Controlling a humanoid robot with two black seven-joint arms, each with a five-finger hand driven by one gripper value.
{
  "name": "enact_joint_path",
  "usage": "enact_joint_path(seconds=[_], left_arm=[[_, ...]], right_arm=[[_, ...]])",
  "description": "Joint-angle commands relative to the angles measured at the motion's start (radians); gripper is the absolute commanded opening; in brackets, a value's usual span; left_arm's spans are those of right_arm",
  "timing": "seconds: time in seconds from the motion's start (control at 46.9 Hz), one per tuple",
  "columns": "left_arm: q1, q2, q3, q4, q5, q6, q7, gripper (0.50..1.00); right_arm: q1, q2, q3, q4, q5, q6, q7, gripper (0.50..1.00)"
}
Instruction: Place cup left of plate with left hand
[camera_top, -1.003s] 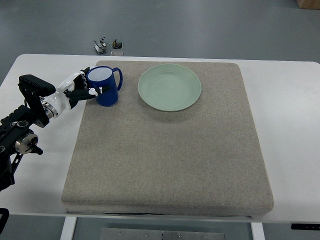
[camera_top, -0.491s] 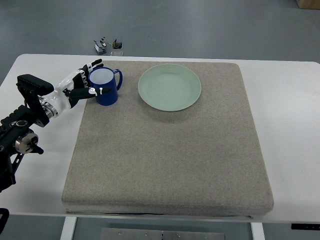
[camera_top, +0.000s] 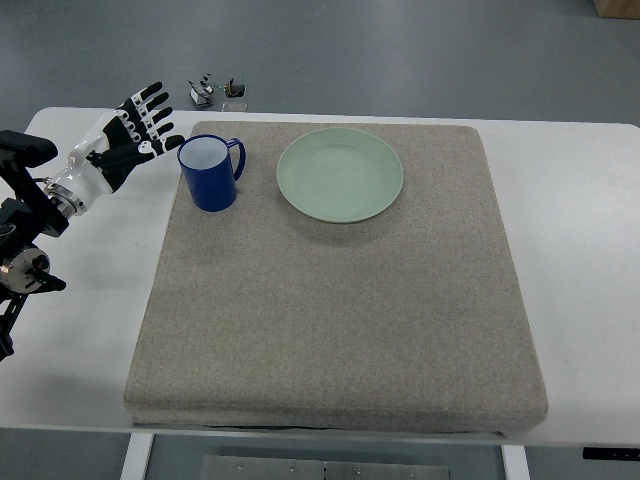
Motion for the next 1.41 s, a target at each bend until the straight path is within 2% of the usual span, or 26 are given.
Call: enact_joint_path(seconds=[0.0, 0.107, 0.256, 0.427, 0.597, 0.725, 0.853, 1.387], left_arm=[[-0.030, 0.034, 0.000, 0.003, -0.046, -0.005, 0.001, 0.996], [-0.062, 0.067, 0.000, 0.008, -0.101, -0.024, 0.008, 0.996], [-0.111, 0.087, 0.000, 0.026, -0.205, -0.098, 0.044, 0.996], [-0.160, 0.097, -0.002, 0.028, -0.338, -0.117, 0.208, 0.996], [-0.171, 0.093, -0.002, 0.043, -0.550, -0.123, 0.437, 0.996], [-0.186, 0.082, 0.000, 0.075, -0.615, -0.163, 0.523, 0.996], [-0.192, 0.065, 0.001, 0.078, -0.616, -0.187, 0.543, 0.996], [-0.199, 0.007, 0.015, 0.088, -0.613, -0.184, 0.544, 0.996]], right_arm=[[0.000, 0.000, 0.001, 0.000, 0.000, 0.000, 0.000, 0.934], [0.000, 0.000, 0.001, 0.000, 0.000, 0.000, 0.000, 0.934], [0.000, 0.000, -0.001, 0.000, 0.000, 0.000, 0.000, 0.934], [0.000, 0.000, -0.001, 0.000, 0.000, 0.000, 0.000, 0.934], [0.000, 0.000, 0.001, 0.000, 0.000, 0.002, 0.000, 0.934], [0.000, 0.000, -0.001, 0.000, 0.000, 0.000, 0.000, 0.934], [0.000, 0.000, 0.001, 0.000, 0.000, 0.000, 0.000, 0.934], [-0.003, 0.000, 0.004, 0.014, 0.000, 0.003, 0.002, 0.934]])
